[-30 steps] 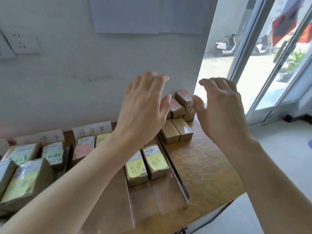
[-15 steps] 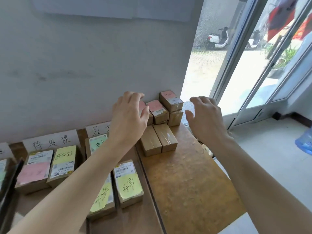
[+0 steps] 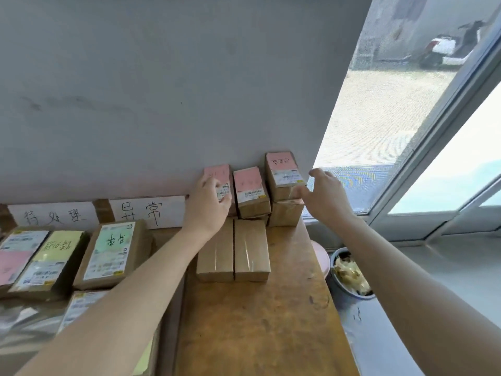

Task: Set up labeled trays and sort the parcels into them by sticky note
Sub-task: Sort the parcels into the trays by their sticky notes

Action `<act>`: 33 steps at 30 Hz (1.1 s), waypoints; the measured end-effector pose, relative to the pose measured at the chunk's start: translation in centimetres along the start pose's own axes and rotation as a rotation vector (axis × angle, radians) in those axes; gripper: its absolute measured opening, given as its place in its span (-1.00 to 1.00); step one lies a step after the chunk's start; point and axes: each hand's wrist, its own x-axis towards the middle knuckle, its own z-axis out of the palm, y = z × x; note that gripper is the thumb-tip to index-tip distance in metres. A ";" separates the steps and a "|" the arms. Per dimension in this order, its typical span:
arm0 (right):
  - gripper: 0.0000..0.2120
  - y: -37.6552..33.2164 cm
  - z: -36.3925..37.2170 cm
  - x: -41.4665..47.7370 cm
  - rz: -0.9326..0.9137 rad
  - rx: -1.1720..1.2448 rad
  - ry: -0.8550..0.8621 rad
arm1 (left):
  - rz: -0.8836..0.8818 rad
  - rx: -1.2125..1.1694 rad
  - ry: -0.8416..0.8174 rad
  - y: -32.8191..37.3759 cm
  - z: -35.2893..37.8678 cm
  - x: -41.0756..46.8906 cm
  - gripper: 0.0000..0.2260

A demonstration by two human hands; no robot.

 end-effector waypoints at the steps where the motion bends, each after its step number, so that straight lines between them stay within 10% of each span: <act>1: -0.58 0.6 0.6 1.1 0.000 0.001 -0.021 | -0.046 0.007 -0.003 -0.4 0.8 0.8 -0.67; 23: -0.43 5.1 9.6 12.3 0.271 0.508 -0.351 | -0.696 -0.619 -0.151 -6.3 8.4 9.3 -0.57; 33: -0.32 4.1 9.6 12.2 0.173 0.408 -0.268 | -0.717 -0.695 -0.099 -7.1 8.8 9.1 -0.33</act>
